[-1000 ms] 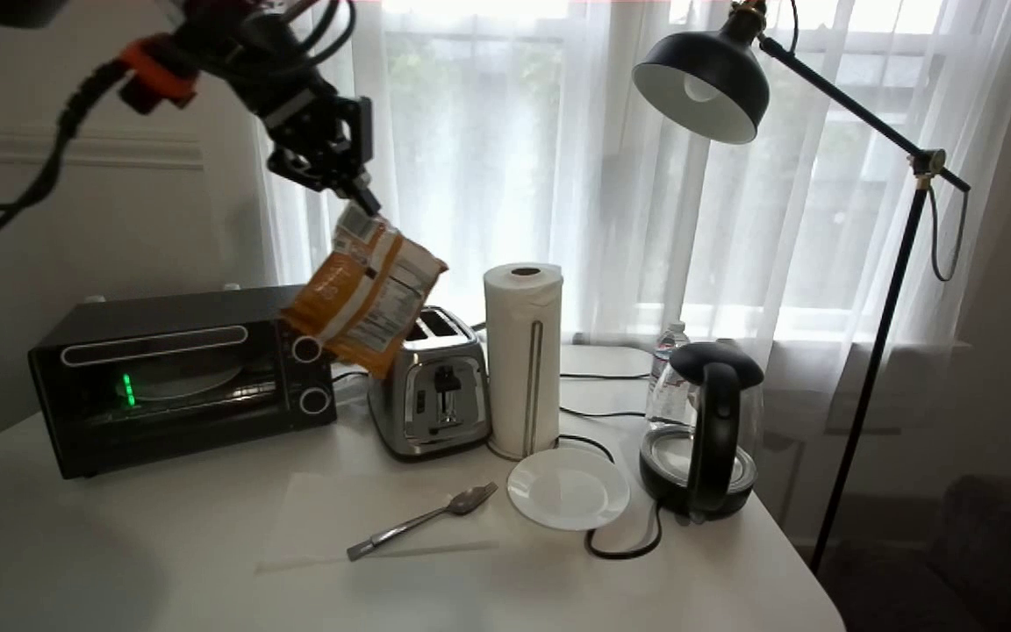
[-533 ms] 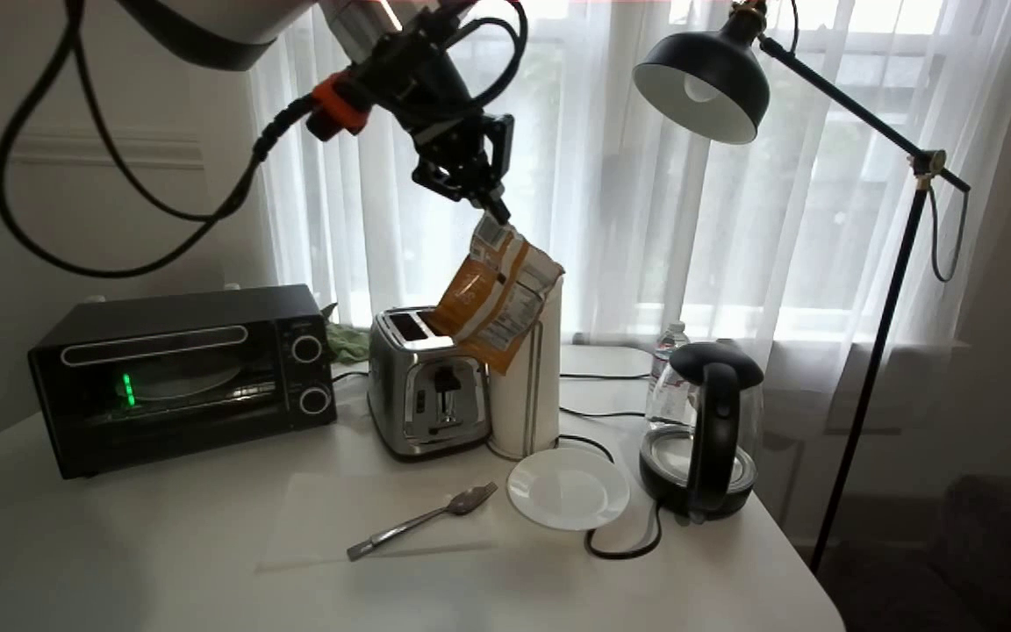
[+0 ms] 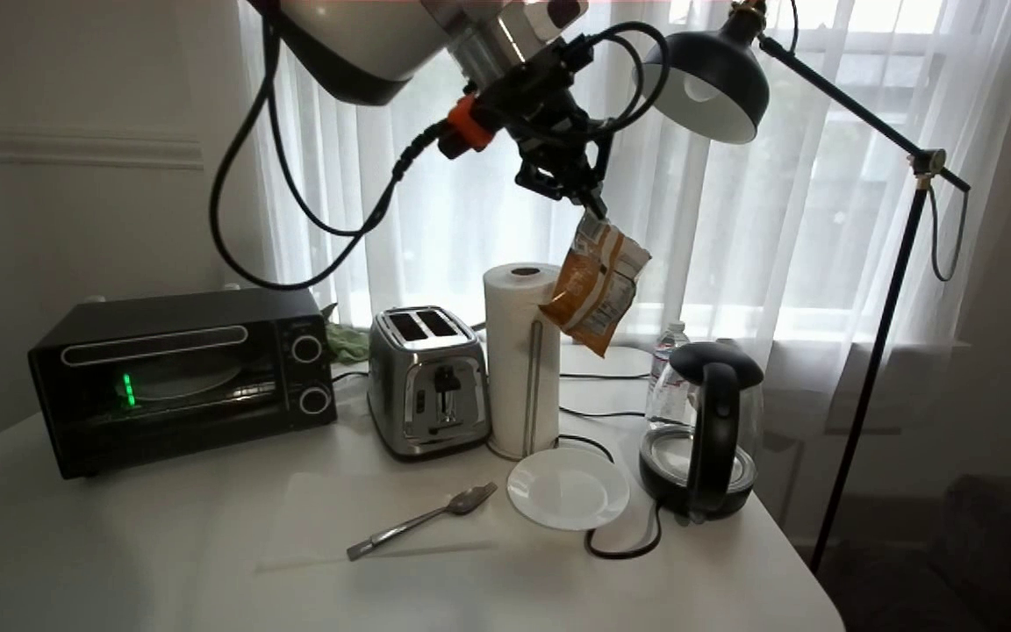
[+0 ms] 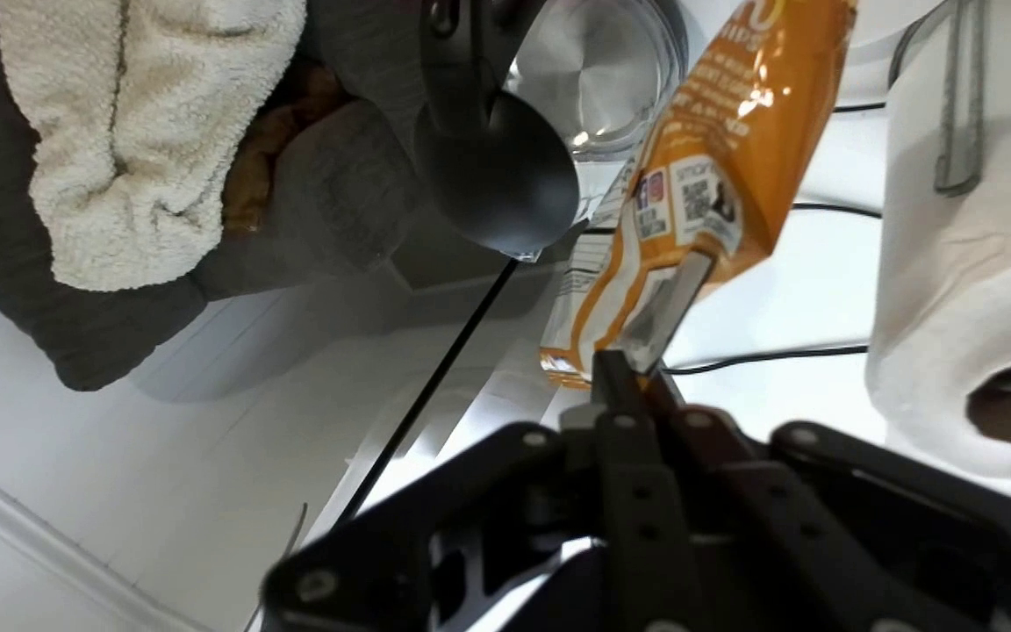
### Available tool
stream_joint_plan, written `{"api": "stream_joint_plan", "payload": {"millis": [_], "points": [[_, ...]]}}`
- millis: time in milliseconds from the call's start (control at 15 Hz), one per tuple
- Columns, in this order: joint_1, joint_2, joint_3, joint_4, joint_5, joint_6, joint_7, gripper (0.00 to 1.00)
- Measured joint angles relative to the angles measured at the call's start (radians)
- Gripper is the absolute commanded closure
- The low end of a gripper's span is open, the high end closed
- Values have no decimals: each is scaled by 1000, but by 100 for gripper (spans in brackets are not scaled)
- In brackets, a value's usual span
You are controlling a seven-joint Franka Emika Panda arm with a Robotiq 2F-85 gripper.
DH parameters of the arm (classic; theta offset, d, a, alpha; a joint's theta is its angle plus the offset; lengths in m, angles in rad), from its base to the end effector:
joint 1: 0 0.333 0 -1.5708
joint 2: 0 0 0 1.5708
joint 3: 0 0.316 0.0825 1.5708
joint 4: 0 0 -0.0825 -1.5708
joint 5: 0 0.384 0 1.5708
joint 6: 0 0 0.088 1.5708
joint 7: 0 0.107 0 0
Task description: Move the orange packet to the right
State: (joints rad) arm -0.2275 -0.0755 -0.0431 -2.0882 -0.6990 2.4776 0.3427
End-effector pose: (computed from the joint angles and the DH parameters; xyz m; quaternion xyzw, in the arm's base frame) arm 0.5469 -0.1500 0.5077 0.9365 -0.0726 0.2262 0.2580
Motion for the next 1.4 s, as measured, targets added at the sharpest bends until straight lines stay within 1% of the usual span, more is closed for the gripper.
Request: {"api": "stream_joint_plan", "payload": {"millis": [133,800,1000,1133,1400], "points": [[6,24,-14,13,0,3,0,99],[22,32,-19,18,1,5,4,100],[29,95,-23,57,-12,46,25,100],[37,157,-36,99,-50,88,61,100],[66,301,-87,191,-111,165,139,100]]}}
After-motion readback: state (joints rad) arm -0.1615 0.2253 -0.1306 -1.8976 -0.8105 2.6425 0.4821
